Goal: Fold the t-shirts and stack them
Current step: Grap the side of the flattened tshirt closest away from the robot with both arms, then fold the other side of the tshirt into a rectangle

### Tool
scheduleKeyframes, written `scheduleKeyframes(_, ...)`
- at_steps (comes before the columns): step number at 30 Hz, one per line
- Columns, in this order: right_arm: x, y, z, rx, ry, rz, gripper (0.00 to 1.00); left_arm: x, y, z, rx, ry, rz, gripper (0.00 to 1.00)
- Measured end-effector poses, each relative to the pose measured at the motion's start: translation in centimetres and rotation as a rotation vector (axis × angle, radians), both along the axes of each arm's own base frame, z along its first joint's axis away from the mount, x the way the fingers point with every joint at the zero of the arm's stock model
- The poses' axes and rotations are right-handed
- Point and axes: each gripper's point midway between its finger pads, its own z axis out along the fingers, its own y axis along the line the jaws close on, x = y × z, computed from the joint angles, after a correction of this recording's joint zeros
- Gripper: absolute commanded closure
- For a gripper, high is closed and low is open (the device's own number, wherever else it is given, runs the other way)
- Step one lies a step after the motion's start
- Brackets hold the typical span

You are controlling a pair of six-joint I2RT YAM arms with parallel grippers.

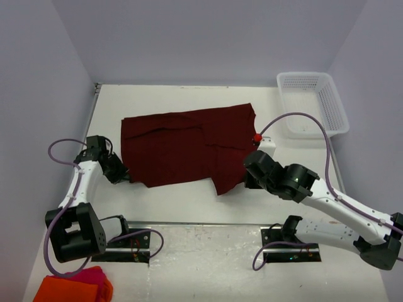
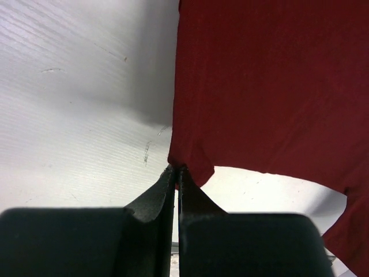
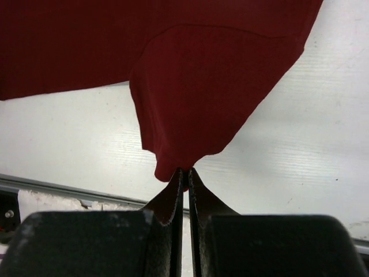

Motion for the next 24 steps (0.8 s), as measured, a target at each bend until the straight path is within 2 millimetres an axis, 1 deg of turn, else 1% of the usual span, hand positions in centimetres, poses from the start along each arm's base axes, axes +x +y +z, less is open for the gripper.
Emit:
scheduleKeyframes(5, 0.8, -1.7, 0.0, -0.053, 0.010, -0.041, 1.00, 0.2, 0.4, 0.9, 0.015, -0.044, 0.015, 1.00)
scheduleKeyframes(8, 1.9, -2.9, 0.2, -0.086, 0.011, -0.078, 1.00, 0.3, 0.8, 1.2, 0.024, -0.056, 0.028, 1.00)
scheduleKeyframes(11, 3.5, -4.0, 0.6, -0.116, 0.002, -0.104, 1.00, 0.8, 1.1, 1.7, 0.032, -0.075, 0.039, 1.00)
scheduleKeyframes(13, 4.8, -4.9, 1.1, -0.138, -0.004, -0.121, 1.00, 1.6, 1.4, 2.5, 0.040, -0.099, 0.054, 1.00)
scheduleKeyframes(15, 6.0, -5.2, 1.6, -0.148, -0.010, -0.127, 1.00, 2.4, 1.8, 3.4, 0.054, -0.129, 0.063, 1.00)
scheduleKeyframes(17, 7.3, -5.2, 2.1, -0.157, -0.014, -0.123, 1.00, 3.3, 2.2, 4.4, 0.069, -0.161, 0.071, 1.00)
scheduleKeyframes(20, 9.1, -4.9, 2.2, -0.164, -0.012, -0.104, 1.00, 4.9, 2.8, 5.7, 0.086, -0.201, 0.080, 1.00)
scheduleKeyframes(24, 11.5, -4.8, 2.2, -0.176, 0.003, -0.091, 1.00, 6.9, 3.2, 6.7, 0.085, -0.231, 0.096, 1.00)
